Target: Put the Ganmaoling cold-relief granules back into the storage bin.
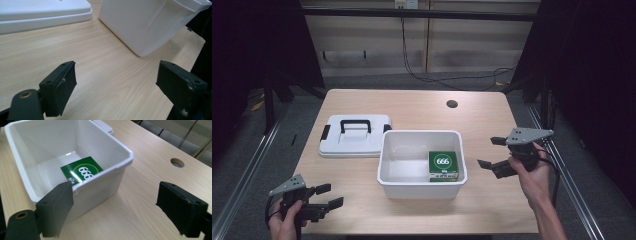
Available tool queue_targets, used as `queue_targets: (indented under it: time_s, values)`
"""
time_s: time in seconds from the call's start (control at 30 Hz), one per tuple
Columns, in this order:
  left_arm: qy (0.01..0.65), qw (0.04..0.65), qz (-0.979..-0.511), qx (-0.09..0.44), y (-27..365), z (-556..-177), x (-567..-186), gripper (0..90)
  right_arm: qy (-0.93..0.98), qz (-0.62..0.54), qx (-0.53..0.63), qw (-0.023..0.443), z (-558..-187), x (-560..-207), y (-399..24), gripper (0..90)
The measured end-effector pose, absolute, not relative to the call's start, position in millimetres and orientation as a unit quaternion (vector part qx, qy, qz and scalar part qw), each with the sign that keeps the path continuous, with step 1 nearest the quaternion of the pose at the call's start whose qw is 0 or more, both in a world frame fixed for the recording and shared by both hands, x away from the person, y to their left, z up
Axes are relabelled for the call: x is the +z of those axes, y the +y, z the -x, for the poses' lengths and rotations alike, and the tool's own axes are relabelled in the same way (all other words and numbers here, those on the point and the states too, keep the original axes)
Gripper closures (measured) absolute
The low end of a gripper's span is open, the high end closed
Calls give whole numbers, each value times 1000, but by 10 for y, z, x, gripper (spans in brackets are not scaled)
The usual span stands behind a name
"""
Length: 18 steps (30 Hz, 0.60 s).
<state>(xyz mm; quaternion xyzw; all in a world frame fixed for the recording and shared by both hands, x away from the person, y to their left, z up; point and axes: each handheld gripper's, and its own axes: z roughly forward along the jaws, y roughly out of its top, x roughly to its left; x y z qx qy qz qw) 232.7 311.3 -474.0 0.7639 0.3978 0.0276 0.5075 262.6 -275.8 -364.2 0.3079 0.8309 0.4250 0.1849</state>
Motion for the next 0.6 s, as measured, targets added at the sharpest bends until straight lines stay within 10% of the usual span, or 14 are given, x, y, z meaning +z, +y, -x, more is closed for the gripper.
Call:
queue_targets:
  time_s: [0.6]
  values:
    - [393, 507, -766, 29, 3116, -2321, -4731, 158, 789, -382, 439, 196, -2521, -4165, -3152, 131]
